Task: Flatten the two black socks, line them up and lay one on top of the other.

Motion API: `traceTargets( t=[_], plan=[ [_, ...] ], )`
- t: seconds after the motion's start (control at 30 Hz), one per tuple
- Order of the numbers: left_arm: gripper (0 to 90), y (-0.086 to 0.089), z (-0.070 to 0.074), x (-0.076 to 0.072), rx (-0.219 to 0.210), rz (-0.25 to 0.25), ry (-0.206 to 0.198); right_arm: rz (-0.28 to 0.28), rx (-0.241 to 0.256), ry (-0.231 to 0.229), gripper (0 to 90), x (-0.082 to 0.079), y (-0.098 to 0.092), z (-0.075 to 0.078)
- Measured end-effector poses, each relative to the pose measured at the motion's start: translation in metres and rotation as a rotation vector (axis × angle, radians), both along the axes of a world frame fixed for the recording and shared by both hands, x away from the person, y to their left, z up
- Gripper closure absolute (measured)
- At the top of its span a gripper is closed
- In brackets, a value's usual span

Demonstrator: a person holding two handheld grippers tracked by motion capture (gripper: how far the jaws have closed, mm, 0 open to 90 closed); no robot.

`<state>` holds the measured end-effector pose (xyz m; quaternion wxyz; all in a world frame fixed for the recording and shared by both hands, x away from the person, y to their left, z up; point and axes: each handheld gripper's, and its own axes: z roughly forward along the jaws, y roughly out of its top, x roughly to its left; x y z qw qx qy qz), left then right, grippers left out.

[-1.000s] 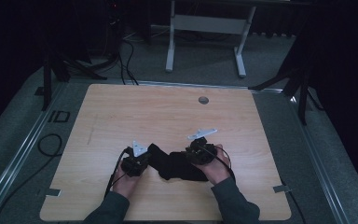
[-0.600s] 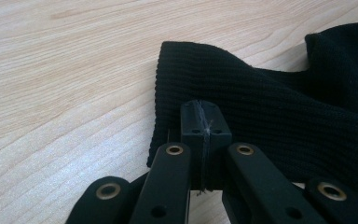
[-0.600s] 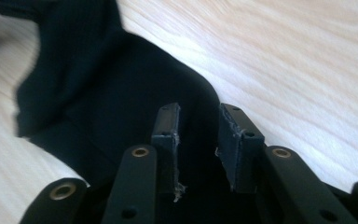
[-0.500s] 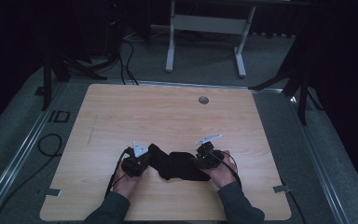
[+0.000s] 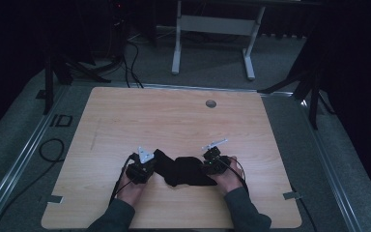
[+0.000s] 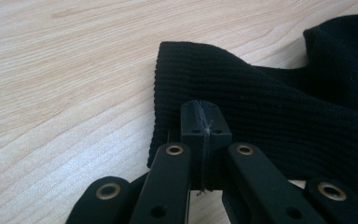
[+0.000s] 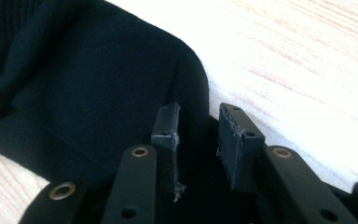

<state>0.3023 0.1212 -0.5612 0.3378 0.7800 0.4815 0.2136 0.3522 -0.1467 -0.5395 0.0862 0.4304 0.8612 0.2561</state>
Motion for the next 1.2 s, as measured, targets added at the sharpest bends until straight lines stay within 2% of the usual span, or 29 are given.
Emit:
traceTargets(
  t=[0.33, 0.5, 0.97, 1.2],
  plan=[
    [90.0, -0.002, 0.001, -0.005, 0.009, -0.005, 0.006, -0.007, 0.0, -0.007, 77.9, 0.013, 0.004, 0.0],
    [90.0, -0.002, 0.001, -0.006, 0.012, -0.003, 0.01, 0.001, -0.01, -0.02, 82.9, 0.012, 0.007, 0.0],
    [90.0, -0.003, 0.001, -0.006, 0.011, 0.005, 0.011, 0.012, 0.014, -0.026, 84.1, 0.005, -0.004, 0.01],
    [90.0, -0.004, 0.001, -0.006, 0.013, 0.006, 0.011, 0.017, 0.046, -0.007, 83.2, 0.004, -0.01, 0.009]
  ],
)
